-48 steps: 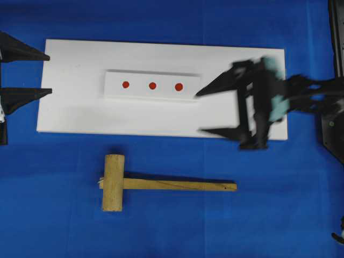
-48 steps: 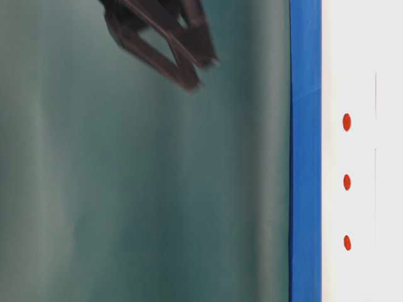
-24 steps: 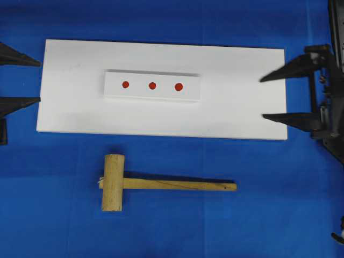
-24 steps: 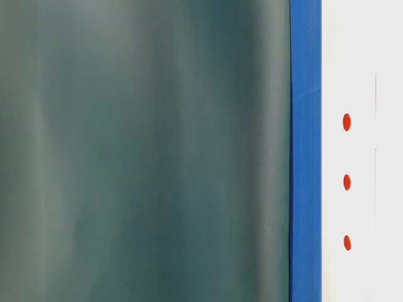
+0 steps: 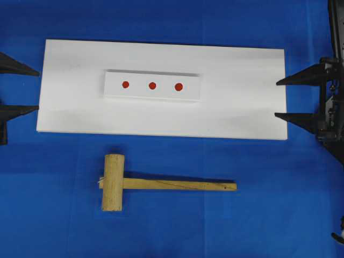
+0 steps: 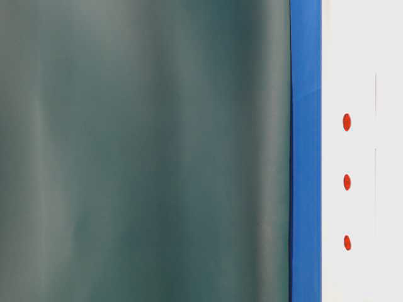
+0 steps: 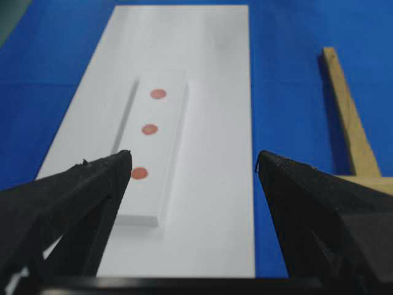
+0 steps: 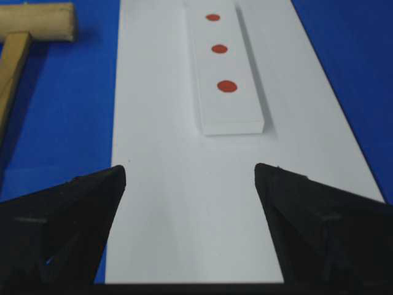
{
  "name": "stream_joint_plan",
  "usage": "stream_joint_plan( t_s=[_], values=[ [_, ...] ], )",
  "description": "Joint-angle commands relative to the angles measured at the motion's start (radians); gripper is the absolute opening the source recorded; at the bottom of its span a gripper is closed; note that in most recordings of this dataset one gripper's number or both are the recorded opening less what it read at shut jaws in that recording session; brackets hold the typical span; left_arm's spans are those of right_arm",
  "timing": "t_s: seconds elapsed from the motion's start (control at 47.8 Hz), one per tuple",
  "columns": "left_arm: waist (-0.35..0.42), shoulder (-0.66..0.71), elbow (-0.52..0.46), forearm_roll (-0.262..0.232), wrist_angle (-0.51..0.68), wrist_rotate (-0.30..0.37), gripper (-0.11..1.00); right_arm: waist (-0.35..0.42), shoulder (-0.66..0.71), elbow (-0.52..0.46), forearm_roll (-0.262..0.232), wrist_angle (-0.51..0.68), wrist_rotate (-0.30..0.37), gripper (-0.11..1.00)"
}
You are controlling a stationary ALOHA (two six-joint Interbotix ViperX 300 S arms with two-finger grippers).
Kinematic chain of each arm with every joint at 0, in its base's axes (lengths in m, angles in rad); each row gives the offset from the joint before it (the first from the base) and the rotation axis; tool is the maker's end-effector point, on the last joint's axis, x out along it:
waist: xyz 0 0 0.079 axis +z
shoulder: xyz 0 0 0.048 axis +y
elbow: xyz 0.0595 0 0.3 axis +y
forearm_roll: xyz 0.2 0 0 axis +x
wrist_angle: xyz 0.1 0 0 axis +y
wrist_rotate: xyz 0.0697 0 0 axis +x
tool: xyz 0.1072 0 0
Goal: Hit the mark with a hammer.
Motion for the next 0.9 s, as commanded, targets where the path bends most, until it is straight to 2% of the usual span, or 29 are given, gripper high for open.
stream_joint_plan(
  t_s=[0.0,0.167,0.878],
  values=[
    [-0.006,0.008,-0.006,0.000,-0.009,0.003,0.81,0.018,0.021,-0.009,0.003,-0.021,0.000,0.78],
    [-0.006,0.006,-0.002,0.000,-0.009,0.003,0.81,0.037,0.023,-0.008,0.003,-0.026,0.000,0.74],
    [-0.006,0.006,-0.002,0.000,-0.002,0.003,0.81,0.037,0.023,-0.011,0.002,-0.023,0.000,0.73]
  ],
)
